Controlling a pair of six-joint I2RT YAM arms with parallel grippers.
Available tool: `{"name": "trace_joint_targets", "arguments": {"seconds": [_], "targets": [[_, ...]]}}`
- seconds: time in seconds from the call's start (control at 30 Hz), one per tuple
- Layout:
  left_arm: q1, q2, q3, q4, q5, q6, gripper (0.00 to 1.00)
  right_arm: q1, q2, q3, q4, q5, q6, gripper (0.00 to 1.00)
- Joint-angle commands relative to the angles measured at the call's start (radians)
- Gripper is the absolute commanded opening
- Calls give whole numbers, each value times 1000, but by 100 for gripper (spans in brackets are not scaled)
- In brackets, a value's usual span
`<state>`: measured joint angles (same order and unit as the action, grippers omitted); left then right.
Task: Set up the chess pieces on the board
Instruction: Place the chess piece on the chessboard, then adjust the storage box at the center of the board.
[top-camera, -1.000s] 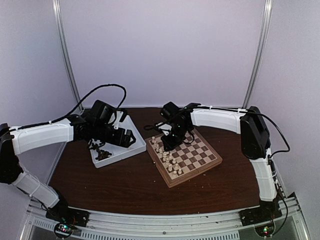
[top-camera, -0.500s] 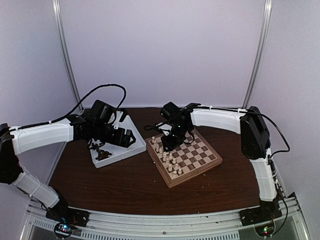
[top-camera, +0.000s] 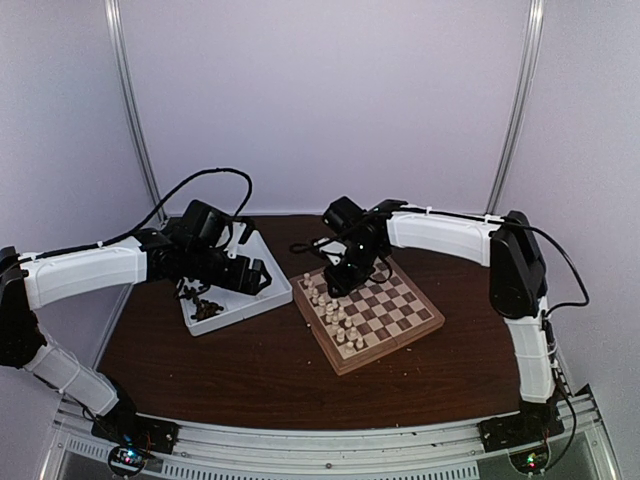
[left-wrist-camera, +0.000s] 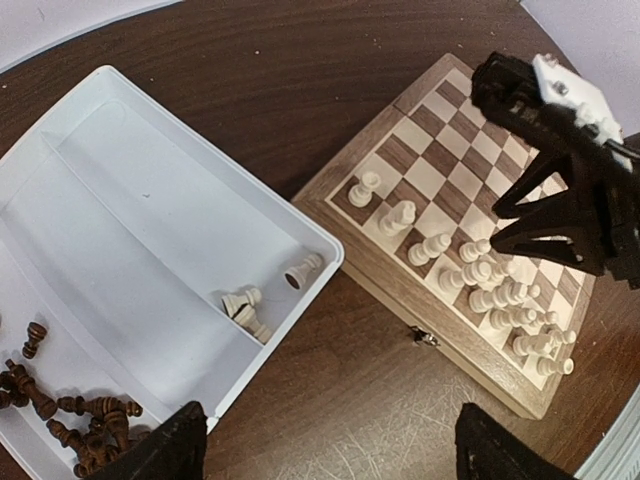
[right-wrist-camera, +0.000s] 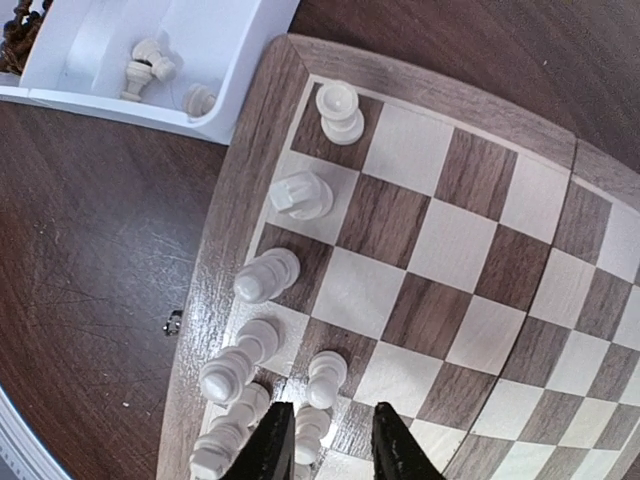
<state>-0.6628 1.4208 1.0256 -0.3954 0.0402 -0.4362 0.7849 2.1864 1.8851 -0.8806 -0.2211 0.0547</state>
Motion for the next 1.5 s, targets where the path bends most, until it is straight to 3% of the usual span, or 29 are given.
{"name": "trace_joint_targets", "arguments": {"seconds": [0.0, 0.17, 0.63, 1.0, 1.17, 1.23, 1.47], "targets": [[8, 10, 41, -13, -13, 17, 85, -6, -109, -7, 4, 44, -3, 29], [9, 28, 73, -40, -25, 19, 85, -6, -213, -66, 43, 73, -4, 28], [9, -60, 22, -24, -18, -34, 86, -6, -598, -464, 309, 109, 23, 36], [9, -136, 57, -70, 14, -33, 89, -6, -762, -591, 420, 126, 44, 78], [9, -138, 56, -68, 44, -24, 89, -6, -813, -638, 452, 155, 54, 84], [9, -127, 52, -62, 53, -21, 89, -6, -841, -676, 478, 178, 63, 99], [9, -134, 48, -47, 176, -31, 90, -6, -962, -799, 588, 158, 176, 100]]}}
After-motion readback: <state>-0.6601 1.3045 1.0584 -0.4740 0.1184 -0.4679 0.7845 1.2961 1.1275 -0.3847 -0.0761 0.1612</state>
